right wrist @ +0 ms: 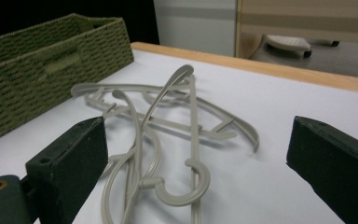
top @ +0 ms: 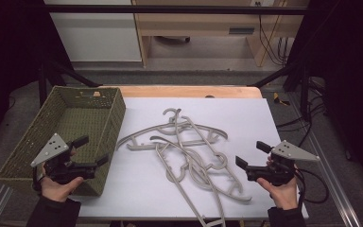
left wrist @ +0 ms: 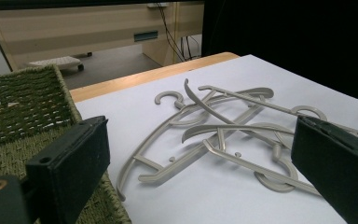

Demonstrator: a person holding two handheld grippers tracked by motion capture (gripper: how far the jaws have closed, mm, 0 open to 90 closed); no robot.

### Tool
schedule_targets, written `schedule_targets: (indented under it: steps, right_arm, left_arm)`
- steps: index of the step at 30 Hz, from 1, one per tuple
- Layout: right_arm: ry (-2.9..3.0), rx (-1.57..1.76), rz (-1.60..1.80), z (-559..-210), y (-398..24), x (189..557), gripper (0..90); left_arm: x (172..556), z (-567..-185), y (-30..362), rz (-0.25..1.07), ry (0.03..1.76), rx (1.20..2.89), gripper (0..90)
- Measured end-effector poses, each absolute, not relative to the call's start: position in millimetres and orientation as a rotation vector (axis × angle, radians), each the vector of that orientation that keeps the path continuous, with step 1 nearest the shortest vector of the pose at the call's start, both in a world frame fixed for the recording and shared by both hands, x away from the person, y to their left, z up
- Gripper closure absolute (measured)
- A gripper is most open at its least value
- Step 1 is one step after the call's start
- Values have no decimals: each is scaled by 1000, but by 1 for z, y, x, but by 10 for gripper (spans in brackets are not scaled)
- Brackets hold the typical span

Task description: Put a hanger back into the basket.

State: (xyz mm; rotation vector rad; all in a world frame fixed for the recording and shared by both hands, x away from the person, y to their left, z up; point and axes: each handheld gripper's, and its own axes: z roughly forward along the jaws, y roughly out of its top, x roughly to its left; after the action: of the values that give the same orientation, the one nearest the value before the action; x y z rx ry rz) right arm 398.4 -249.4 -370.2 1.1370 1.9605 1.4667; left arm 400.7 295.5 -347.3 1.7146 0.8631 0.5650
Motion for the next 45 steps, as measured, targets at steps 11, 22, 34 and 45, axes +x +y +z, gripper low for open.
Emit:
schedule_targets:
  steps: [11,22,34,45]
  right_arm:
    - [2142,1134,1326,-380,-215,392,77]
    - [2268,1167,1230,-401,-195,379,160]
    - [2432,1237,1059,-432,-183,367,391]
    - [2552,1317,933,-447,-175,366,543]
  left_arm:
    - [399,-346,295,570,856,1718,42]
    - [399,-346,292,571,852,1725,42]
    - [399,-346,291,565,848,1728,43]
    - [399,-346,290,567,840,1738,44]
